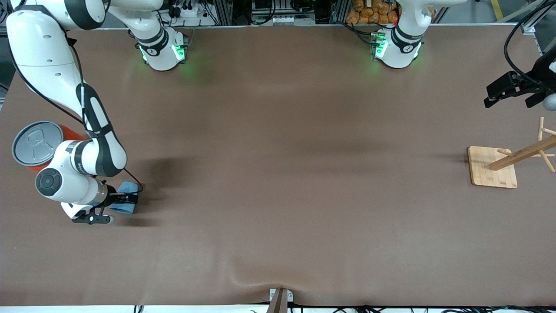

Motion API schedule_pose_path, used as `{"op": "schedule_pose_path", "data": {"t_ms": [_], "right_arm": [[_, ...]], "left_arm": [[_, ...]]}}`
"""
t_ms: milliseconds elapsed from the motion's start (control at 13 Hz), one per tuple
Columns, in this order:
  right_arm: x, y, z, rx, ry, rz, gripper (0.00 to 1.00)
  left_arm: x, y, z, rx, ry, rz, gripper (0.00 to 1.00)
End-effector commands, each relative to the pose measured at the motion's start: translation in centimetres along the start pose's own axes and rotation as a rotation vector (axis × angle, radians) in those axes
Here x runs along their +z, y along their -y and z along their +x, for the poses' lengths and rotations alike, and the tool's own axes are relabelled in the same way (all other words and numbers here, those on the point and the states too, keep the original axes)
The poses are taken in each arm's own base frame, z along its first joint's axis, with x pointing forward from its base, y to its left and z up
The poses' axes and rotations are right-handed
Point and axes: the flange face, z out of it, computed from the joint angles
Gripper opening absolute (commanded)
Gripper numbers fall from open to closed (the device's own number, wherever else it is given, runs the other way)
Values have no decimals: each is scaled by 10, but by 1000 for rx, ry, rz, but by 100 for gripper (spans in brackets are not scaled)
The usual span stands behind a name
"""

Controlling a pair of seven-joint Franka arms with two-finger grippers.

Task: Flip cup
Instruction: 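Reach the right gripper to the blue cup and grasp it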

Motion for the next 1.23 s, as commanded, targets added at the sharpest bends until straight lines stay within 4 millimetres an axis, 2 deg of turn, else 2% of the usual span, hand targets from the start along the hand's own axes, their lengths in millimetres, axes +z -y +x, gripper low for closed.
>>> {"op": "schedule_pose_path", "data": {"t_ms": [0, 154, 385, 462, 615, 692, 769, 1000, 1154], "right_arm": [[-15, -2, -7, -5, -13, -6, 33], [-62, 5, -10, -127, -58, -9, 33], [-133, 37, -17, -510, -82, -8, 33], [-151, 58, -20, -679, -97, -5, 33], [-178, 121, -30, -980, -118, 7, 33], [-181, 159, -38, -1099, -110, 19, 33], [-181, 195, -45, -1207, -113, 19, 33], [-179, 322, -83, -1459, -127, 13, 33], [-158, 401, -106, -1612, -112, -37, 33]], "left_arm": [[1, 1, 2, 4, 13, -13, 100], [2, 0, 3, 1, 13, -14, 100], [1, -1, 3, 3, 12, -11, 100], [1, 0, 3, 3, 12, -11, 100], [1, 1, 3, 1, 13, -11, 100], [1, 1, 3, 3, 13, -11, 100], [2, 1, 3, 1, 13, -11, 100], [1, -2, 3, 7, 12, -8, 100], [2, -3, 3, 9, 15, -11, 100]]}}
